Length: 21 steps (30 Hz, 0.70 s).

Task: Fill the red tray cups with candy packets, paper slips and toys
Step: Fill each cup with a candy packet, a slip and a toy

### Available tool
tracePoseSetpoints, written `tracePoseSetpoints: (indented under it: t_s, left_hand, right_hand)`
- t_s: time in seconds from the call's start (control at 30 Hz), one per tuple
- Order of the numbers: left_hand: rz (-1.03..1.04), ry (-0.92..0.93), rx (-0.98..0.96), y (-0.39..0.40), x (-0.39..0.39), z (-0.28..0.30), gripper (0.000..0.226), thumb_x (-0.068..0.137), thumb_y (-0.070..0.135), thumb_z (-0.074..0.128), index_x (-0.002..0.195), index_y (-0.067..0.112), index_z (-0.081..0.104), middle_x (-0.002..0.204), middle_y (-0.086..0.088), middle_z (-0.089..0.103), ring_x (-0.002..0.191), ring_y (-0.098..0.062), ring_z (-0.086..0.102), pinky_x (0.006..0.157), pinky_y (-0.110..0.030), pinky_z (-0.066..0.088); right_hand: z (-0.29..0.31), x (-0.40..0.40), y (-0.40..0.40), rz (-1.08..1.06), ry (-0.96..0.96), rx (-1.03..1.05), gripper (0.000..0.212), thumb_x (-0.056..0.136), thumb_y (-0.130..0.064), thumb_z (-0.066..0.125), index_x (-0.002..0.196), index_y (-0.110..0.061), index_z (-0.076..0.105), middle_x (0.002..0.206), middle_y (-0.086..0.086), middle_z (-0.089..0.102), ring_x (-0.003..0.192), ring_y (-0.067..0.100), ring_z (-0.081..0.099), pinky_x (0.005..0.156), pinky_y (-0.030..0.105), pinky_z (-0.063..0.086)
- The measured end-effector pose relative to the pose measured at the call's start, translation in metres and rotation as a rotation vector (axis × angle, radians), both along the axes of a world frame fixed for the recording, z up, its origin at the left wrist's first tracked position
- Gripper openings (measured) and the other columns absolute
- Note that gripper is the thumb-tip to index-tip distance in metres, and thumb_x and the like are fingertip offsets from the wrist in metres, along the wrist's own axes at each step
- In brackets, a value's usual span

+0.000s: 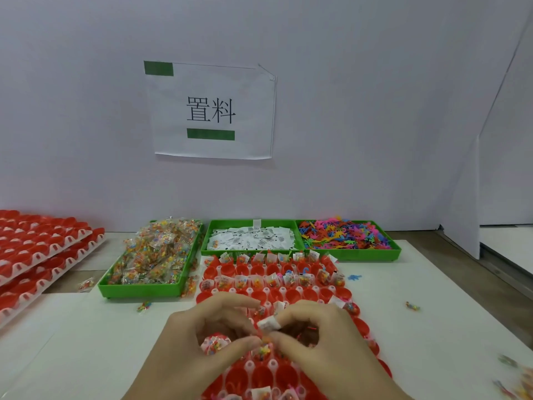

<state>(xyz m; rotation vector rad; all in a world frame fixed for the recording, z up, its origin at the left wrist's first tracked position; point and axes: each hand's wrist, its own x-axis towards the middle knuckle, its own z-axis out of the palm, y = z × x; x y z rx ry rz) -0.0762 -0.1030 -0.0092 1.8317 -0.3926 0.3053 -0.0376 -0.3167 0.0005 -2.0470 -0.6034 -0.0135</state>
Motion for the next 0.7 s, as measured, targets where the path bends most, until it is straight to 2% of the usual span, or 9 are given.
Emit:
tracePoseSetpoints:
  t_s: [0.13,0.23,0.37,0.47,0.53,0.63,0.7]
  left_hand:
    - [0.09,-0.174,0.165,-0.001,0.003,-0.005,0.028,0.08,0.023,0.082,0.103,0.038,0.08,0.089,0.007,0.077,0.081,-0.017,0.075,0.072,-0.03,0.062]
    - [0.103,-0.23,0.161,-0.001,0.005,-0.004,0.012,0.085,0.027,0.085,0.096,0.03,0.08,0.089,0.005,0.073,0.077,-0.02,0.072,0.067,-0.034,0.061]
    - [0.092,-0.181,0.065,-0.002,0.005,-0.004,0.019,0.08,0.039,0.081,0.088,0.023,0.076,0.095,-0.001,0.067,0.079,-0.027,0.069,0.068,-0.034,0.059]
    - [0.072,-0.112,0.041,0.0,0.004,-0.006,0.012,0.085,0.033,0.081,0.092,0.024,0.075,0.088,-0.005,0.072,0.079,-0.025,0.071,0.073,-0.04,0.059]
    - [0.07,-0.078,0.036,0.001,0.003,-0.006,0.014,0.079,0.029,0.081,0.092,0.025,0.075,0.085,-0.007,0.072,0.077,-0.025,0.07,0.075,-0.042,0.058]
    - [0.053,-0.051,0.045,0.002,0.002,-0.003,0.017,0.079,0.03,0.08,0.096,0.028,0.077,0.088,-0.01,0.074,0.081,-0.028,0.07,0.078,-0.043,0.058]
    - [0.058,-0.05,0.041,0.003,0.002,-0.002,0.018,0.079,0.029,0.079,0.097,0.028,0.079,0.09,-0.011,0.075,0.084,-0.029,0.071,0.079,-0.043,0.058]
  right_hand:
    - [-0.001,-0.002,0.003,0.032,-0.136,-0.106,0.011,0.09,-0.028,0.077,0.1,-0.033,0.08,0.1,-0.023,0.065,0.093,-0.002,0.064,0.074,0.011,0.05]
    - [0.0,-0.001,0.001,0.062,-0.101,-0.059,0.017,0.093,-0.023,0.074,0.103,-0.034,0.081,0.096,-0.021,0.066,0.085,0.002,0.066,0.067,0.012,0.049]
    - [-0.001,0.002,-0.002,0.096,-0.019,-0.051,0.023,0.095,-0.018,0.07,0.104,-0.036,0.08,0.089,-0.021,0.068,0.082,0.002,0.066,0.066,0.013,0.049]
    - [0.004,0.002,-0.006,0.138,0.046,-0.053,0.038,0.097,-0.008,0.06,0.105,-0.041,0.078,0.093,-0.018,0.073,0.083,0.008,0.069,0.07,0.022,0.056]
    - [0.008,0.003,-0.012,0.128,0.052,-0.04,0.048,0.097,-0.001,0.054,0.105,-0.042,0.076,0.095,-0.014,0.074,0.085,0.011,0.07,0.072,0.025,0.058]
    - [0.014,0.017,-0.026,0.027,0.006,-0.006,0.051,0.096,0.005,0.05,0.099,-0.037,0.078,0.093,-0.013,0.074,0.082,0.008,0.07,0.064,0.021,0.054]
    - [0.018,0.036,-0.034,-0.104,-0.039,-0.011,0.05,0.096,0.005,0.051,0.092,-0.037,0.079,0.088,-0.015,0.075,0.078,0.008,0.071,0.063,0.025,0.058]
